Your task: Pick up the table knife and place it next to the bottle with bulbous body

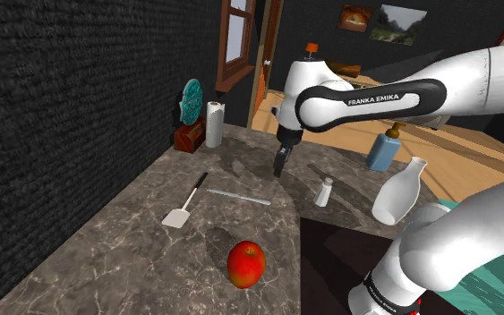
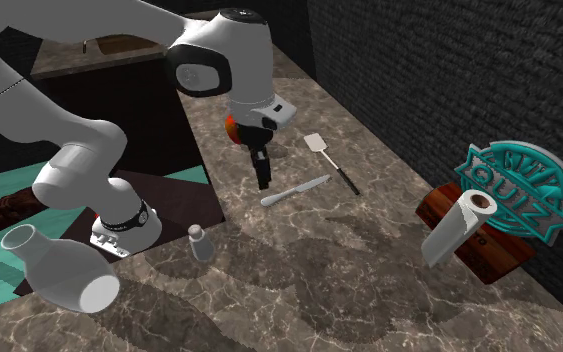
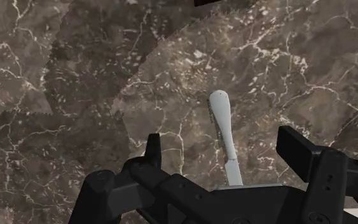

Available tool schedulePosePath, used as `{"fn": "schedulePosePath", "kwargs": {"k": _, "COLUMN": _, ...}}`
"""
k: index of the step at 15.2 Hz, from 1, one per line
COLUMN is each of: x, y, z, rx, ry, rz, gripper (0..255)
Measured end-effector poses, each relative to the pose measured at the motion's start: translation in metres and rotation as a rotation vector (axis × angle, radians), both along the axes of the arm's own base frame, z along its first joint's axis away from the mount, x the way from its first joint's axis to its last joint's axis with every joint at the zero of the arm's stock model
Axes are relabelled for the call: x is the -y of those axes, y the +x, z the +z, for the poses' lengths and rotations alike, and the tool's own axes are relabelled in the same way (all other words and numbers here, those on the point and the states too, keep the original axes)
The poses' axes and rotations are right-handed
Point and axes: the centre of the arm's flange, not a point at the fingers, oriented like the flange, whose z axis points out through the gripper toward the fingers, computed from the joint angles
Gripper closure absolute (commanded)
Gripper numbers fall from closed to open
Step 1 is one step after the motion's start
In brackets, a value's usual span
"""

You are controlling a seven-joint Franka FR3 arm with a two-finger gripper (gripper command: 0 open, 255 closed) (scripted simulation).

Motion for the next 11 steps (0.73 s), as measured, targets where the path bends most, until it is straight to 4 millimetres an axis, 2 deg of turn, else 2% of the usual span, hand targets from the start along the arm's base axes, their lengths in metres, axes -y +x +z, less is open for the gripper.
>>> {"fn": "schedulePosePath", "kwargs": {"k": 11, "x": -0.072, "y": 0.072, "z": -0.088, "rx": 0.051, "ry": 0.055, "rz": 0.211, "gripper": 0}}
